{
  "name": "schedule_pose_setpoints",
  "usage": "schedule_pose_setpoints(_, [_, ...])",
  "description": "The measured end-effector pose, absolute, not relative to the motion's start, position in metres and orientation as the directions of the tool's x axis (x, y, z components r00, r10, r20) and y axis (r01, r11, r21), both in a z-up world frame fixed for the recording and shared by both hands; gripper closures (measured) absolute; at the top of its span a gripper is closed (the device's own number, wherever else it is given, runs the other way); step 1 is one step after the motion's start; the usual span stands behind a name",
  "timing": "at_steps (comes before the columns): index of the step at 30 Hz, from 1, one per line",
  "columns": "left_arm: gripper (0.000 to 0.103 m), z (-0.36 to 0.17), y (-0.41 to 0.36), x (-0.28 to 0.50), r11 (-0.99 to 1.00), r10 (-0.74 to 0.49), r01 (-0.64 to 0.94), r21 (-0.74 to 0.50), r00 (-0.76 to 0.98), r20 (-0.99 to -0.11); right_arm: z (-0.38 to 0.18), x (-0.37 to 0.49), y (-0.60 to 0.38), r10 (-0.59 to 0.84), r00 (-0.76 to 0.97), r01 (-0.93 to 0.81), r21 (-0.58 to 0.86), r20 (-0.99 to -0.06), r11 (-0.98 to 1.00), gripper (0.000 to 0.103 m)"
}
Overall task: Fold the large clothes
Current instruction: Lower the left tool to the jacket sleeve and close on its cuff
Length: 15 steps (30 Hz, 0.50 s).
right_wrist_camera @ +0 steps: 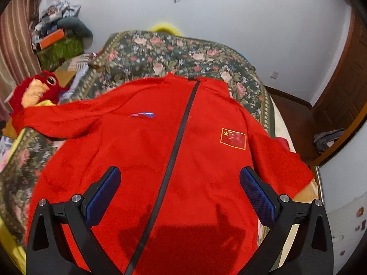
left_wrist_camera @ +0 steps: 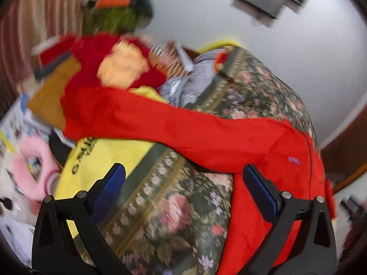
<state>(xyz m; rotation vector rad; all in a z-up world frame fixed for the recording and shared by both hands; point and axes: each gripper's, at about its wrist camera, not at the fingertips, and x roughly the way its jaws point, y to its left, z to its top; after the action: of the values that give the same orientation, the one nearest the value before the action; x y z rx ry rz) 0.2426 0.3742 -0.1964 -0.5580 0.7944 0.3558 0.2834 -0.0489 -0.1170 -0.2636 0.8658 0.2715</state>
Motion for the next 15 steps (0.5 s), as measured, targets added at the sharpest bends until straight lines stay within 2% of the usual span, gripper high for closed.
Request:
schedule_pose_setpoints(5, [0.001, -0.238, 0.433, 0.265, 0.694, -0.024, -0.548, -0.468, 0.632, -0.775, -0.13, 0.311, -0.039, 0.108, 0.606, -0.345, -0.137, -0.788, 0.928, 0.0])
schedule_pose_setpoints(8, [0.014, -0.262, 0.461, 0.275, 0.613, -0.088, -0.578, -0.539, 0.628, -0.773, -0.136, 0.324, -0.033, 0.112, 0.599, -0.351, -0.135, -0.793, 0.927, 0.001])
schedule_pose_setpoints(9, [0.018, -0.268, 0.468, 0.277, 0.593, -0.1, -0.587, -0.551, 0.625, -0.774, -0.138, 0.327, -0.033, 0.118, 0.589, -0.354, -0.124, -0.799, 0.927, 0.002])
schedule_pose_setpoints(15, [0.02, -0.293, 0.498, 0.287, 0.489, -0.115, -0.616, -0.617, 0.656, -0.746, -0.151, 0.343, -0.03, 0.156, 0.556, -0.36, -0.067, -0.816, 0.93, 0.004])
